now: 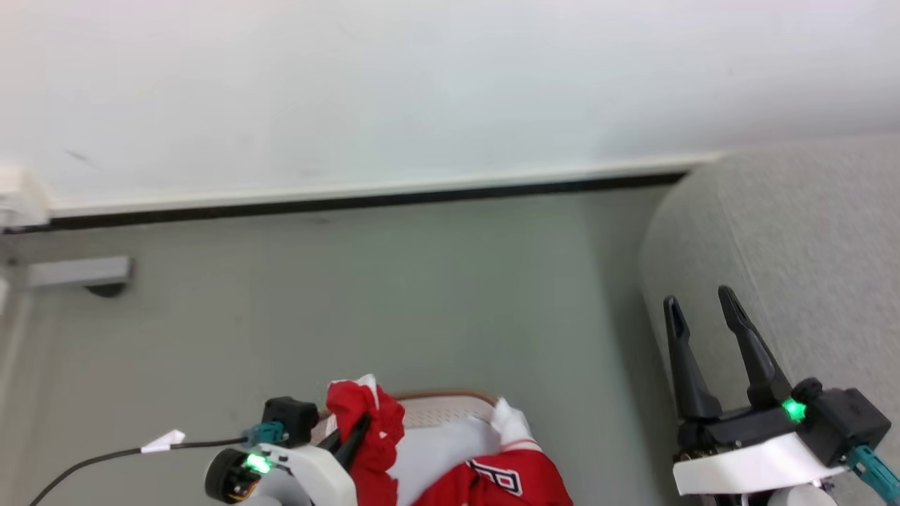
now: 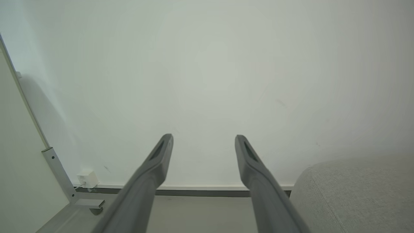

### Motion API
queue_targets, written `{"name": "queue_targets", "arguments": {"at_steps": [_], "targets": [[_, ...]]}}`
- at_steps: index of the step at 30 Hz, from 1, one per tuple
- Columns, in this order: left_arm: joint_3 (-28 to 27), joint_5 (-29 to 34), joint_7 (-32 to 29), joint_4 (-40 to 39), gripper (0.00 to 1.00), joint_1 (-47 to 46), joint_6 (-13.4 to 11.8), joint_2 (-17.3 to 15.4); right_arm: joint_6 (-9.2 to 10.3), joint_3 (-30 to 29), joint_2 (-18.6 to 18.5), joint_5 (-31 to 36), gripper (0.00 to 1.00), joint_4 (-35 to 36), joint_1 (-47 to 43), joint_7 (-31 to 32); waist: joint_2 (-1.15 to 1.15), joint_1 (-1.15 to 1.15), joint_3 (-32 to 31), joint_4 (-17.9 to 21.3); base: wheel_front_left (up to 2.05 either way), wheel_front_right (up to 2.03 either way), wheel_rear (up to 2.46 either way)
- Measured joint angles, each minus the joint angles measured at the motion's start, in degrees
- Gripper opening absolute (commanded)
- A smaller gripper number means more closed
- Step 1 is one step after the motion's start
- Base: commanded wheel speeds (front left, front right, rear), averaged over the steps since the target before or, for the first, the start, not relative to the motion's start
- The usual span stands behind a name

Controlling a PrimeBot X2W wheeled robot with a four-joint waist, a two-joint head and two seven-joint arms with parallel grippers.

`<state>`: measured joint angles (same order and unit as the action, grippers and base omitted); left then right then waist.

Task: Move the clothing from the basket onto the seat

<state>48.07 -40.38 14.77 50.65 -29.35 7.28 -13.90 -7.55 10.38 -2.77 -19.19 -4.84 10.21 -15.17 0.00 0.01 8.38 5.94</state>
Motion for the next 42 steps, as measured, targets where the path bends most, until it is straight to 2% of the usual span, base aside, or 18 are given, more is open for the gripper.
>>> {"name": "queue_targets", "arguments": {"at_steps": [6,12,20,24,29,33,38,42], "targets": [[-2.3,0.4,0.3,-9.7,0.00,0.9,-2.5,-1.7,0.00,-0.8,0.0,0.1,1.00,-0.6,-2.5,0.0,0.00,0.00,-5.4,-4.9,0.00,0.00,0.00],[-4.8,0.6,0.1,-22.9,0.00,2.0,-6.1,-5.1,0.00,-0.1,0.0,-0.2,1.00,-0.6,-3.7,0.0,0.00,0.00,-8.9,-8.1,0.00,0.00,0.00],[-7.3,0.9,-3.7,-39.3,0.00,1.7,-11.6,-9.1,0.00,0.9,0.0,-0.2,1.00,-0.6,-4.5,0.0,0.00,0.00,-10.4,-9.2,0.00,0.00,0.00],[-8.3,0.8,-5.2,-43.8,0.00,1.7,-13.7,-10.5,0.00,1.8,0.0,-0.2,1.00,-0.6,-4.5,0.0,0.00,-0.01,-10.4,-9.3,0.00,0.00,0.00],[-8.4,0.8,-6.7,-47.4,0.00,2.2,-15.0,-11.2,0.00,2.8,-0.1,0.1,1.00,-0.5,-4.5,0.0,0.00,-0.01,-10.5,-9.2,0.00,0.00,0.00],[-8.3,0.8,-7.4,-48.9,0.00,2.2,-15.6,-11.5,0.00,10.5,-0.2,-0.5,1.00,-0.3,-4.2,0.0,0.00,-0.01,-10.6,-9.3,0.00,0.00,0.00],[-7.2,0.6,-8.3,-49.4,0.00,1.7,-14.9,-10.9,0.00,17.1,-1.4,-1.9,1.00,-1.5,-2.7,0.0,0.00,-0.01,-10.8,-9.8,0.00,0.00,0.00],[-5.8,0.8,-9.4,-49.0,0.00,0.3,-14.3,-9.7,0.00,25.2,-3.1,-5.2,1.00,-4.3,-0.2,0.0,0.00,-0.02,-11.2,-11.0,0.00,0.00,0.00]]}}
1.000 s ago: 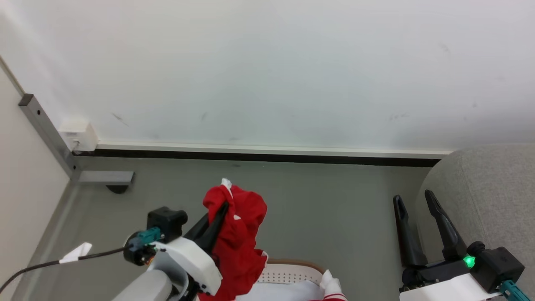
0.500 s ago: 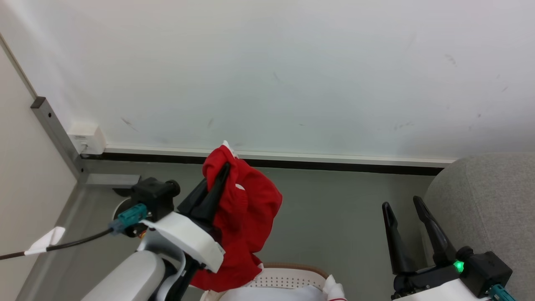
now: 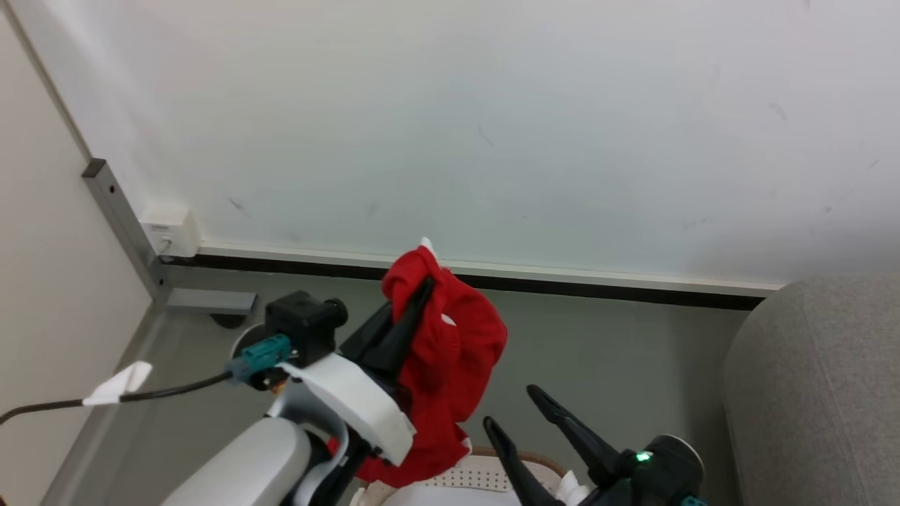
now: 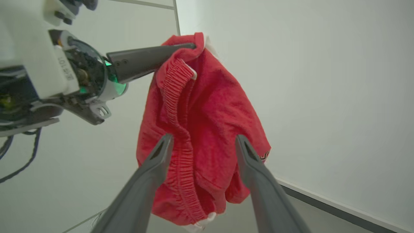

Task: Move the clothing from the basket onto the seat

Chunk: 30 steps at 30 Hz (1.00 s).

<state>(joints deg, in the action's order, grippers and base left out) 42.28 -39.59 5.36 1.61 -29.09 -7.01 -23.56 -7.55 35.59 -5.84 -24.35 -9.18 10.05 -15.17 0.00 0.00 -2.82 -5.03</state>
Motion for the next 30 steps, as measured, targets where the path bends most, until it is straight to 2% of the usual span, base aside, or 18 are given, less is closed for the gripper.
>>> {"name": "queue_targets", "arguments": {"at_steps": [5,12,21,22,23,30], "targets": [[1.6,-0.5,-1.2,0.5,0.00,-1.1,1.1,2.4,-0.01,6.0,-0.3,-2.9,1.00,-3.4,3.7,0.0,0.00,0.00,-0.8,-2.1,0.00,0.00,0.00],[4.4,-0.5,-2.5,1.1,0.00,-2.7,1.8,5.8,0.00,11.0,0.7,-7.0,1.00,-12.6,6.1,0.0,0.00,0.00,-2.2,-6.6,0.00,0.00,0.00],[8.0,-0.5,-4.5,-1.8,0.00,-2.2,2.1,8.3,0.00,9.0,2.6,-7.8,1.00,-18.5,8.4,0.0,0.00,0.00,-4.1,-11.9,0.00,0.00,0.00],[8.2,-0.6,-4.8,-2.1,0.00,-1.9,1.9,8.3,0.00,8.7,2.6,-7.5,0.82,-18.7,8.6,0.0,0.00,0.00,-4.3,-12.3,0.00,0.00,0.00],[8.3,-0.6,-4.8,-2.4,0.00,-1.7,1.9,8.3,0.00,8.7,2.7,-7.4,0.00,-19.0,8.7,0.0,0.00,0.00,-4.4,-12.7,0.00,0.00,0.00],[7.8,-1.0,-5.2,-3.6,0.00,-0.8,0.8,7.6,0.00,8.7,3.0,-8.9,0.00,-17.6,8.5,0.0,0.00,0.00,-4.8,-13.6,0.00,0.00,0.00]]}}
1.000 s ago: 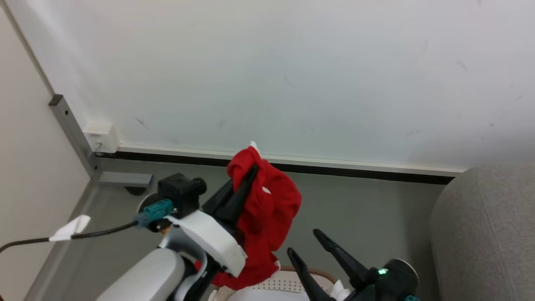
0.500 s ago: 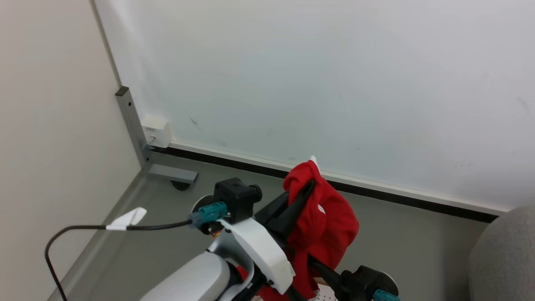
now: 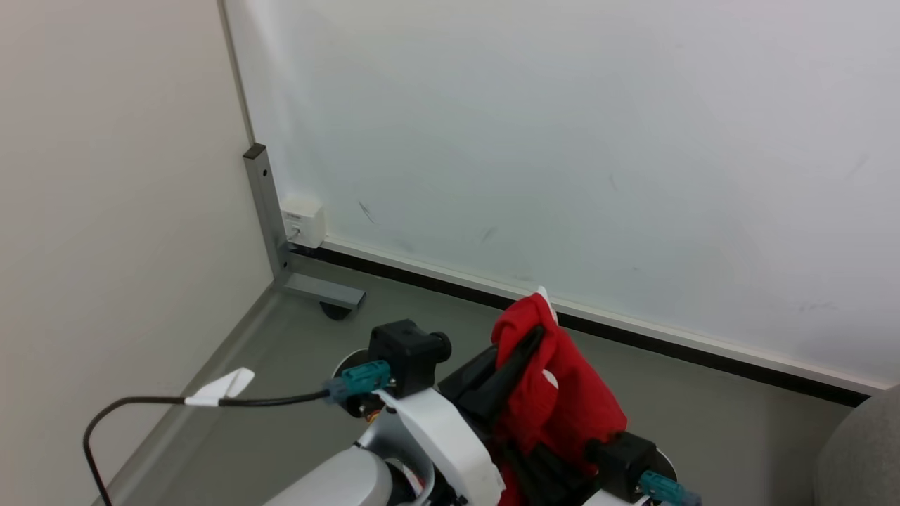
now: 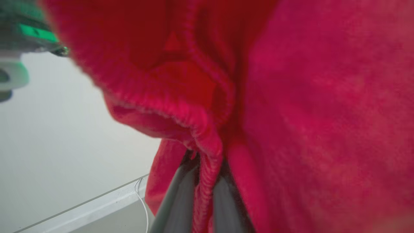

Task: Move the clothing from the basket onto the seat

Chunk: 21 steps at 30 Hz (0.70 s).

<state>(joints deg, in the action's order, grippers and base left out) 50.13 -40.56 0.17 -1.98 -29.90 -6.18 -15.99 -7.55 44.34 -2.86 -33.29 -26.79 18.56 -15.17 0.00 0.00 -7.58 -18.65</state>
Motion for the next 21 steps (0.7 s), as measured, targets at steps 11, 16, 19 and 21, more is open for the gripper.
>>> {"name": "queue_targets", "arguments": {"at_steps": [11,16,19,21], "targets": [[-2.6,-1.3,2.5,2.0,0.00,2.3,-1.0,-2.3,0.00,-6.6,-0.9,3.3,0.00,7.2,-4.6,0.0,0.00,0.00,2.1,2.8,0.00,0.00,0.00],[-2.0,-1.4,3.3,1.5,1.00,3.3,-1.0,-1.9,0.00,-10.1,-1.6,5.4,0.00,9.1,-5.9,0.0,0.00,0.00,3.1,5.3,0.00,0.00,0.00],[-2.1,-1.4,4.0,1.1,1.00,3.7,-1.2,-1.8,0.00,-11.6,-1.9,6.5,0.00,10.1,-5.9,0.0,0.00,0.00,3.6,7.0,0.00,0.00,0.00],[-1.9,-1.4,4.5,0.8,1.00,4.0,-1.3,-1.9,0.00,-12.9,-2.4,7.0,0.00,10.5,-5.9,0.0,0.00,0.00,3.9,8.4,0.00,0.00,0.00]]}}
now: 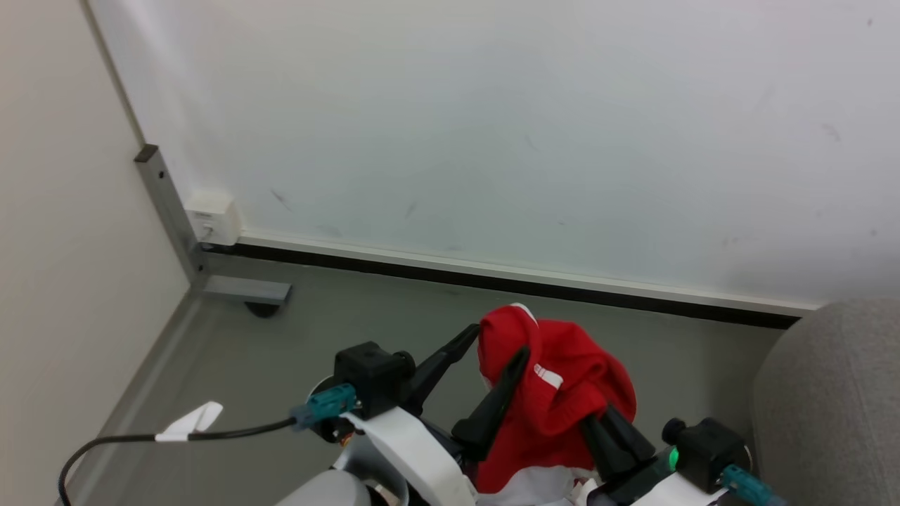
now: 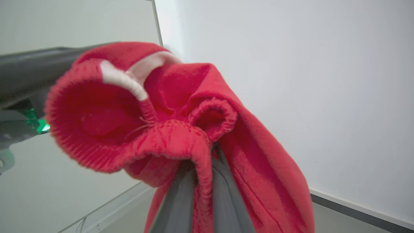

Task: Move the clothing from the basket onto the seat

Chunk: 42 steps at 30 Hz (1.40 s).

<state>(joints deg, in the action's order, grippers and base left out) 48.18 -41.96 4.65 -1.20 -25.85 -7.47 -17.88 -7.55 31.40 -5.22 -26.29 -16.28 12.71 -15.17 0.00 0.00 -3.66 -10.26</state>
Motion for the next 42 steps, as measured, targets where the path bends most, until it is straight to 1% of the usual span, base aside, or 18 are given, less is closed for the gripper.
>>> {"name": "queue_targets", "arguments": {"at_steps": [3,7,11,14,20,24,29,34,39,42], "targets": [[0.1,0.2,0.6,-0.4,1.00,0.5,-0.2,-0.6,0.00,-2.4,-0.1,-1.0,0.00,1.3,-0.2,0.0,0.00,0.00,0.5,2.3,0.00,0.00,0.00],[0.3,1.2,2.2,-0.9,1.00,1.0,-0.1,-1.1,0.00,-4.5,-1.7,-0.4,0.00,2.1,-0.2,0.0,0.00,0.00,1.2,5.6,0.00,0.00,0.00],[0.9,1.8,3.5,-1.3,1.00,1.2,0.9,-1.3,0.00,-8.0,-3.3,0.8,0.00,3.9,-0.3,0.0,0.00,0.00,1.8,9.5,0.00,0.00,0.00],[1.5,2.5,4.0,-1.4,1.00,1.4,1.2,-1.9,0.00,-9.9,-4.0,1.7,0.00,5.3,-0.4,0.0,0.00,0.00,2.4,12.7,0.00,0.00,0.00],[2.7,5.0,5.0,-1.2,1.00,1.0,1.8,-2.5,0.00,-13.4,-4.8,3.1,0.00,9.2,-0.3,1.0,0.00,0.00,3.6,19.8,0.00,0.00,0.00],[3.6,6.2,5.0,-0.5,1.00,0.7,1.6,-2.7,0.00,-15.1,-5.0,3.6,0.00,11.8,-0.5,1.7,0.00,0.00,4.5,24.6,0.00,0.00,0.00],[4.4,6.6,5.5,0.6,1.00,0.6,1.7,-2.2,0.00,-16.5,-4.8,3.6,0.00,14.4,-1.1,2.5,0.00,0.00,5.7,29.6,0.00,0.00,0.00],[4.7,6.7,6.0,1.3,1.00,0.4,1.9,-1.5,0.00,-17.3,-5.0,4.0,0.00,16.1,-1.0,3.5,0.00,0.00,6.8,32.3,0.00,0.00,0.00],[4.9,7.1,6.2,1.5,1.00,-0.5,2.2,-1.5,0.00,-18.1,-6.3,3.9,0.00,16.8,2.0,5.2,0.00,0.00,8.3,32.7,0.00,0.00,0.00],[4.9,8.0,5.9,1.2,1.00,-1.8,2.3,-1.8,0.00,-20.2,-6.3,-0.4,0.00,17.5,5.0,6.3,0.00,0.00,10.0,32.2,0.00,0.00,0.00]]}}
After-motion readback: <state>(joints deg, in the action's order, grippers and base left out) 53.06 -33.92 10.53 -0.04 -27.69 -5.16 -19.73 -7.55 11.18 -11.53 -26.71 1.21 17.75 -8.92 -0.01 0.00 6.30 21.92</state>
